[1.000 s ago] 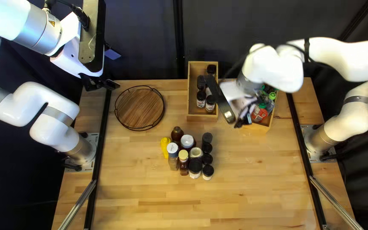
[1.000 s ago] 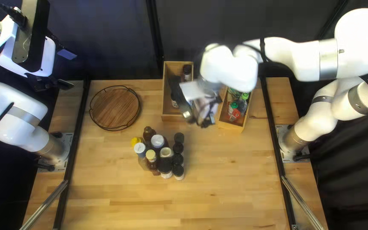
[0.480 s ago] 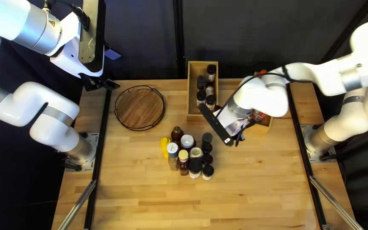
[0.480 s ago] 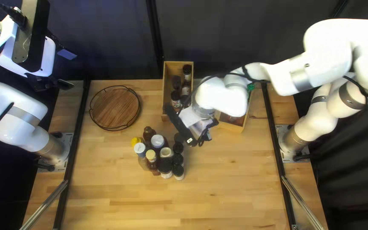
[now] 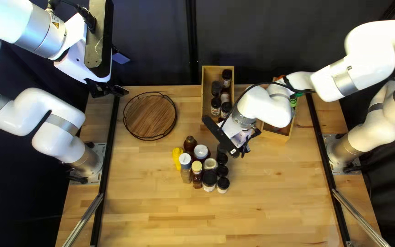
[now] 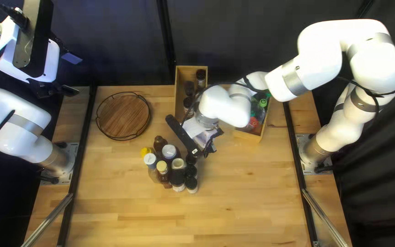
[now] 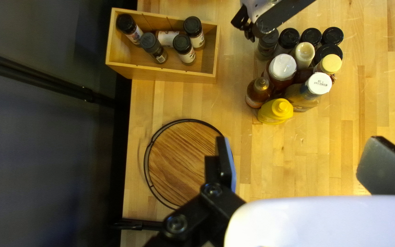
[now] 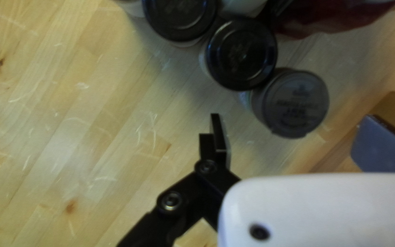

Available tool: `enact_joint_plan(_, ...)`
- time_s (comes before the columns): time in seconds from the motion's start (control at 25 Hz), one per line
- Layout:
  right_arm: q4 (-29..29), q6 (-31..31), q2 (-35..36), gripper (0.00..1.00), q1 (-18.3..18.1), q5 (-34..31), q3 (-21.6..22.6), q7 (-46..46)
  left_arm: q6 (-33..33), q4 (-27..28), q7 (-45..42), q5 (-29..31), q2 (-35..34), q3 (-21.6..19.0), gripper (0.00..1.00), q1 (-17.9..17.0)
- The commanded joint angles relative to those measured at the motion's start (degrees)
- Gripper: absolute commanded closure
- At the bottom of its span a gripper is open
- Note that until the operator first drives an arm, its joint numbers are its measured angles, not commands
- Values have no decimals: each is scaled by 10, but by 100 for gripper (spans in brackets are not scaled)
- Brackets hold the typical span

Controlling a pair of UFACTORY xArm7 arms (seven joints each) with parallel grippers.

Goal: Separate condiments, baby food and spices and place it in 3 different racks/containers

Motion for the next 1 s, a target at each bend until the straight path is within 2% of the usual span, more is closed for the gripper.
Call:
enact_joint_plan(0.04, 5, 1, -7, 99, -3, 7, 2, -11, 0, 0, 0, 0, 0, 0, 0, 0)
enact_joint_plan(0.2, -17, 17, 35, 100, -12, 30, 6, -27, 0, 0, 0, 0, 0, 0, 0, 0)
enact_joint_plan(0.4, -14, 87, 121, 100, -23, 36, -7, -13, 0, 0, 0, 0, 0, 0, 0, 0)
enact_joint_plan(0.56, 51, 172, 148, 100, -50, 10, -31, 11, 0, 0, 0, 0, 0, 0, 0, 0)
enact_joint_plan(0.68, 99, 214, 145, 100, -73, -15, -49, 33, 0, 0, 0, 0, 0, 0, 0, 0)
enact_joint_plan(0.92, 182, 250, 105, 100, -99, -65, -70, 99, 0, 0, 0, 0, 0, 0, 0, 0)
enact_joint_plan(1.0, 234, 262, 67, 100, -100, -94, -78, 143, 0, 0, 0, 0, 0, 0, 0, 0)
